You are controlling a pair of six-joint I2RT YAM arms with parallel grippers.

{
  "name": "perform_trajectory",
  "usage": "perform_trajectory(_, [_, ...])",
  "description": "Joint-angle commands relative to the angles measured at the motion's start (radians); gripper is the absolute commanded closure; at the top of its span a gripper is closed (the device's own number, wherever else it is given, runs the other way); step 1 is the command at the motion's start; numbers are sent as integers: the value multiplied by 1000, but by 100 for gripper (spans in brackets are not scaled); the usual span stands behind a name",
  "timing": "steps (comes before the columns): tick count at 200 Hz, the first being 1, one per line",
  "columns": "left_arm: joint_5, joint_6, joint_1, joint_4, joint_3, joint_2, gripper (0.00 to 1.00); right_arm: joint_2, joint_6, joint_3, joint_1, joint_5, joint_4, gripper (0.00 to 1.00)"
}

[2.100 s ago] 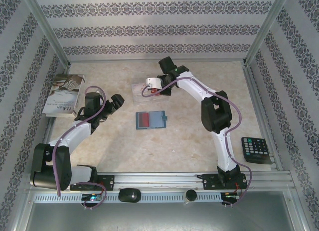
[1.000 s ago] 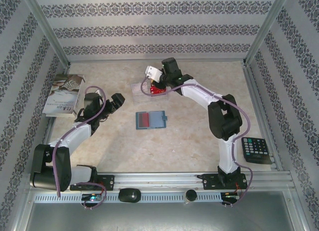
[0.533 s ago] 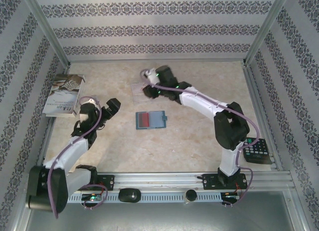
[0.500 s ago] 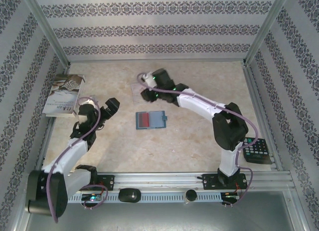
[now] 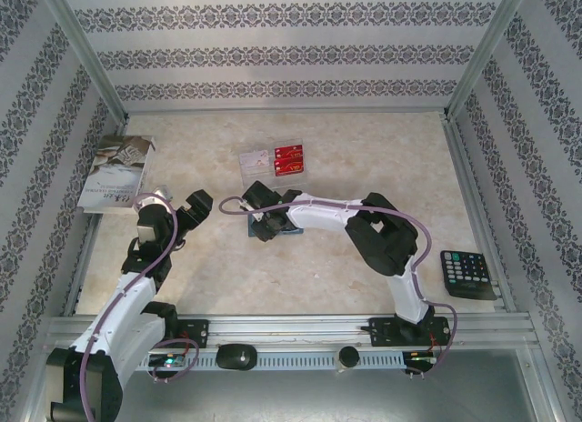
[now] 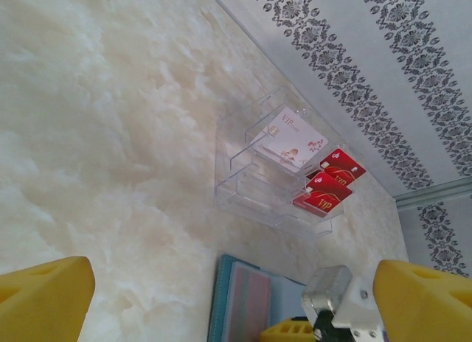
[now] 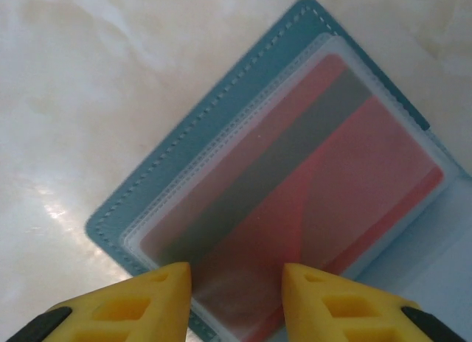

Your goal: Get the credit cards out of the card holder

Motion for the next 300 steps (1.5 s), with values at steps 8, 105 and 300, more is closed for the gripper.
perform_trajectory(8, [11,28,13,-15,-21,-6,2,9,-32,49,8,98,-3,60])
perform_trajectory(105, [49,47,13,-3,-20,40,7,96,-65,79,28,116,-54,60])
perform_trajectory(300, [15,77,-154,139,7,288,17,-33,104,27,-92,-16,-20,66])
